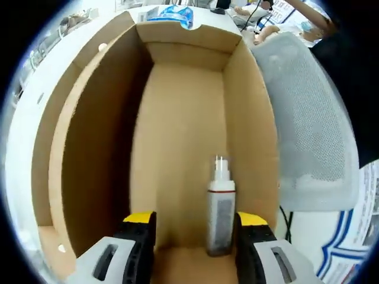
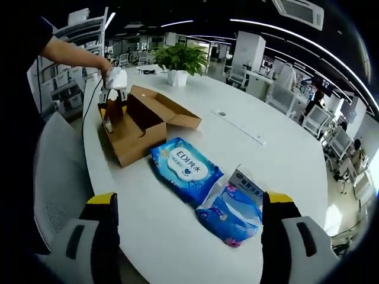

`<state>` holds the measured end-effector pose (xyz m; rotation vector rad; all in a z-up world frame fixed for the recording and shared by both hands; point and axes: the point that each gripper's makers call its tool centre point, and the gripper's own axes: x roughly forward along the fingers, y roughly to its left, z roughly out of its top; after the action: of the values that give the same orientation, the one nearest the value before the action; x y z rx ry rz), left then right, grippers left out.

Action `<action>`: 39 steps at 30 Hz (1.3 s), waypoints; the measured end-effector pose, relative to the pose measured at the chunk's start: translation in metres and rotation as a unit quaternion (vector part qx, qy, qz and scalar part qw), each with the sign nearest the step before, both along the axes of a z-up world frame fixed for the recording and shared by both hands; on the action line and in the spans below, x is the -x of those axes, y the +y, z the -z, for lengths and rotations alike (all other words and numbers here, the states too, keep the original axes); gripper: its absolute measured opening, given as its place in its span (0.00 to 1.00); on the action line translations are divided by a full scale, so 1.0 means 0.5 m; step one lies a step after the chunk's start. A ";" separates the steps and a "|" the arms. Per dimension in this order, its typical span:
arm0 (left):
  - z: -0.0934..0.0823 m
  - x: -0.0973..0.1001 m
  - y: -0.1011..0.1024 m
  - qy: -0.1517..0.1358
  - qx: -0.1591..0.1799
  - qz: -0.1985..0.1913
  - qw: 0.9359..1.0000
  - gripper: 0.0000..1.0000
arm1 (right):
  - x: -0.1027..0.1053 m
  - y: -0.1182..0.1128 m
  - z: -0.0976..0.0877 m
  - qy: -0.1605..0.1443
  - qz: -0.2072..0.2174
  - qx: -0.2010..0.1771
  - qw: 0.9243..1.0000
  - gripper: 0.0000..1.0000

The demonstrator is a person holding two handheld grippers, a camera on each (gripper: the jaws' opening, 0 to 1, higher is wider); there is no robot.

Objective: Operate the shoe box by opening the lid, removing the specified soft item, and placing it in the target area until the item is outside and the box remains undamaged.

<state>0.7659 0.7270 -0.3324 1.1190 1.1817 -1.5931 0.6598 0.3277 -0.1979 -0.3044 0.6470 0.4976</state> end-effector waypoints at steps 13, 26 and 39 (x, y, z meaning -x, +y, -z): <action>0.025 0.013 0.001 -0.008 0.019 0.015 1.000 0.44 | 0.006 0.008 0.007 -0.002 0.006 -0.010 1.000 0.95; 0.034 0.020 -0.018 -0.024 0.058 0.012 0.998 0.28 | 0.009 0.015 0.017 0.001 0.006 -0.013 1.000 0.93; 0.033 0.020 -0.042 -0.047 0.085 0.017 0.995 0.20 | 0.008 0.037 0.006 -0.009 -0.001 -0.024 1.000 0.91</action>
<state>0.7559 0.7061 -0.3489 1.0961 0.9515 -1.6156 0.6559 0.3461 -0.2008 -0.2634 0.6164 0.5122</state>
